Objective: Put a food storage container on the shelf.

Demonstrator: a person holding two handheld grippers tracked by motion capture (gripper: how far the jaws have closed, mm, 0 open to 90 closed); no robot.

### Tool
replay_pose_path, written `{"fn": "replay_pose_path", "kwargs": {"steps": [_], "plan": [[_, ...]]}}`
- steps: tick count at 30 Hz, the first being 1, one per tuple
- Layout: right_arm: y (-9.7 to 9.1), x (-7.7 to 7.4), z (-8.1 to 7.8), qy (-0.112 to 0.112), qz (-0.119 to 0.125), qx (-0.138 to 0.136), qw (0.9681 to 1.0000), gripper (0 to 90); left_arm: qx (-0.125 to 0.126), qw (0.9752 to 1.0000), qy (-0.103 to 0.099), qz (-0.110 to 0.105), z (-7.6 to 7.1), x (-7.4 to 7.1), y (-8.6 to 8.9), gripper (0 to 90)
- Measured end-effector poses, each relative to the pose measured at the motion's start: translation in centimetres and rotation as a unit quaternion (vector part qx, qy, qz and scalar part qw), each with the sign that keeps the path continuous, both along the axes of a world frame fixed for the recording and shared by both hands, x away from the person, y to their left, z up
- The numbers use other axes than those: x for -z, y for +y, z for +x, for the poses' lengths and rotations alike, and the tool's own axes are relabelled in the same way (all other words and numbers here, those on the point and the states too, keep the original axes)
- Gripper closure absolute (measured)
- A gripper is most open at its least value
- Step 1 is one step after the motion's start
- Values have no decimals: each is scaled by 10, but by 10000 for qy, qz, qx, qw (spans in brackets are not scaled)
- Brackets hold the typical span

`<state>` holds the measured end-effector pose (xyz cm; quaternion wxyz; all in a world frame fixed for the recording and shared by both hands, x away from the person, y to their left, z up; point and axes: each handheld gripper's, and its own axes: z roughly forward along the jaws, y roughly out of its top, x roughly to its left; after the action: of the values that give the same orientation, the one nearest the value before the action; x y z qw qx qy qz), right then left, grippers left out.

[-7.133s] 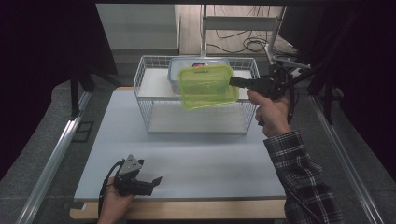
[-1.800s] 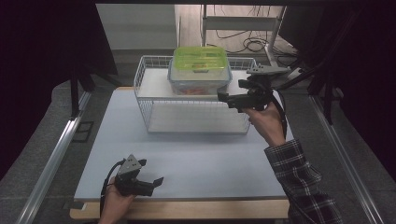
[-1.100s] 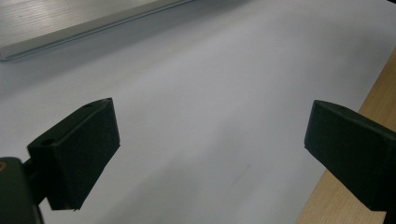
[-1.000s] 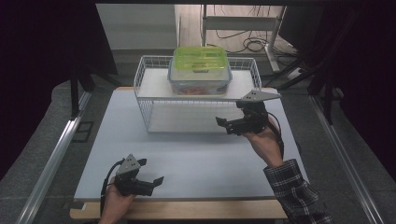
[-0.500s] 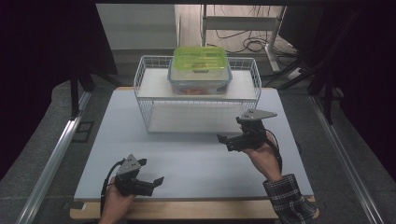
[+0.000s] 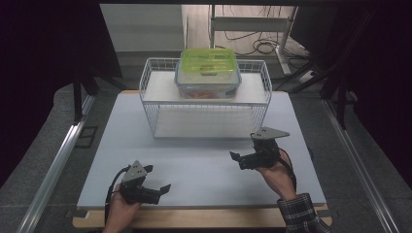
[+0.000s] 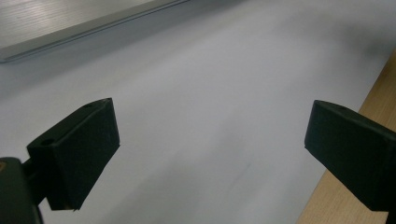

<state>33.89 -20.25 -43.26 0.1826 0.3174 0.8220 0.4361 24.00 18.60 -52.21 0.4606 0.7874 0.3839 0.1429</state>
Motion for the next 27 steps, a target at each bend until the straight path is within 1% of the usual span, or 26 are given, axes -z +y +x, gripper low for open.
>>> {"fn": "replay_pose_path", "kwargs": {"steps": [4, 6, 9, 17, 27], "plan": [[-3, 5, -7, -92, -5, 26, 10000, 0, 5, 10000, -2, 5, 0, 0, 0, 32], [-4, 7, -11, -96, 12, 24, 10000, 0, 1, 10000, 2, 5, 0, 0, 0, 32], [-7, 11, -15, -55, 38, 46, 10000, 0, 2, 10000, -1, 12, 0, 0, 0, 32], [-17, 22, -25, -15, 2, 171, 9999, 0, -2, 10000, -11, 34, -1, 0, -1, 32], [-35, 37, -38, -36, -90, 299, 9995, 0, 25, 10000, -1, 63, 0, 0, -2, 32]]}}
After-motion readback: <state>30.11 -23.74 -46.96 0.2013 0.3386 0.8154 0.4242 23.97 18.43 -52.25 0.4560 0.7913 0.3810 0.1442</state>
